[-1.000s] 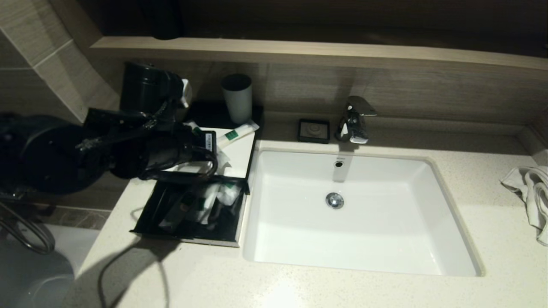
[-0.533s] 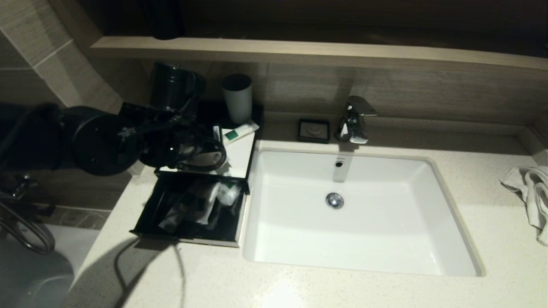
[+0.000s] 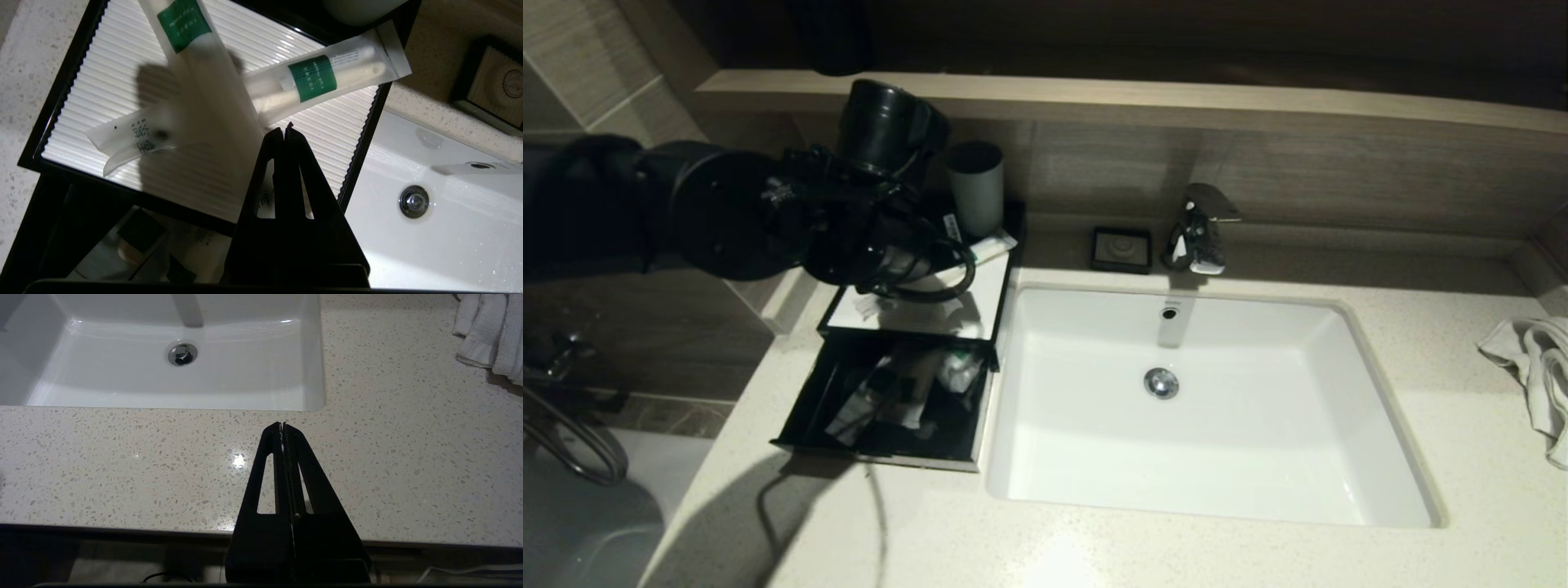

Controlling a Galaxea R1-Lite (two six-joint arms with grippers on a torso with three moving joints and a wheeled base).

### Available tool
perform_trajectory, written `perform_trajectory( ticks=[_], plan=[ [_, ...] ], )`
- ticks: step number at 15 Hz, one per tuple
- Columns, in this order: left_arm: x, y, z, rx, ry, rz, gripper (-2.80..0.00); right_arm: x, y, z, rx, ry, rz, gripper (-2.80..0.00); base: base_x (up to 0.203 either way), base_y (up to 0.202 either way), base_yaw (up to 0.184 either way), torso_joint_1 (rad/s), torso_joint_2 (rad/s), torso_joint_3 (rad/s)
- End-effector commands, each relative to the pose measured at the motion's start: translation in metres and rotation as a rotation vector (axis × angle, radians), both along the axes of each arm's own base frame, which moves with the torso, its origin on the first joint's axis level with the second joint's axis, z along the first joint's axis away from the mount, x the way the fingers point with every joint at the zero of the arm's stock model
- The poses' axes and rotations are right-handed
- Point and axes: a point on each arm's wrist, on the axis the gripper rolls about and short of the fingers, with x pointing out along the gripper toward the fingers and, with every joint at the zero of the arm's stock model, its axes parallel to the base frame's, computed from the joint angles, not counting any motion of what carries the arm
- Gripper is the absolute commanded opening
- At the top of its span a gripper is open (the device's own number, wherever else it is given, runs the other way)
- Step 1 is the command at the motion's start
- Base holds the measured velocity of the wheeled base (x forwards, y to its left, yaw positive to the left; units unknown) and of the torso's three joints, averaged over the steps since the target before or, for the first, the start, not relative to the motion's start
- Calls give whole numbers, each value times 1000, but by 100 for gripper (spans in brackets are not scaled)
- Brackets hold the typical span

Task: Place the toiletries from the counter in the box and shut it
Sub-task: Pick up the bathroom toiletry

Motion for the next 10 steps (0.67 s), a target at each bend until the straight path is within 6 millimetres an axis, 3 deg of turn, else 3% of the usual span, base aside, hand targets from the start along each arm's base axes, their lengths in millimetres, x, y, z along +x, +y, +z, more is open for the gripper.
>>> perform_trajectory(
  ticks=[1, 4, 5, 10],
  plan=[
    [5, -10, -7, 7, 10, 40, -280, 0, 0, 0, 0, 2, 0, -280, 0, 0, 0, 0, 0, 0],
    [3, -20, -10, 4, 7, 48, -280, 0, 0, 0, 0, 2, 0, -280, 0, 0, 0, 0, 0, 0],
    [2, -22, -7, -5, 0, 54, 0, 0, 0, 0, 0, 0, 0, -280, 0, 0, 0, 0, 0, 0],
    [-1, -20, -9, -29, 42, 80, 0, 0, 0, 0, 0, 0, 0, -280, 0, 0, 0, 0, 0, 0]
  ],
)
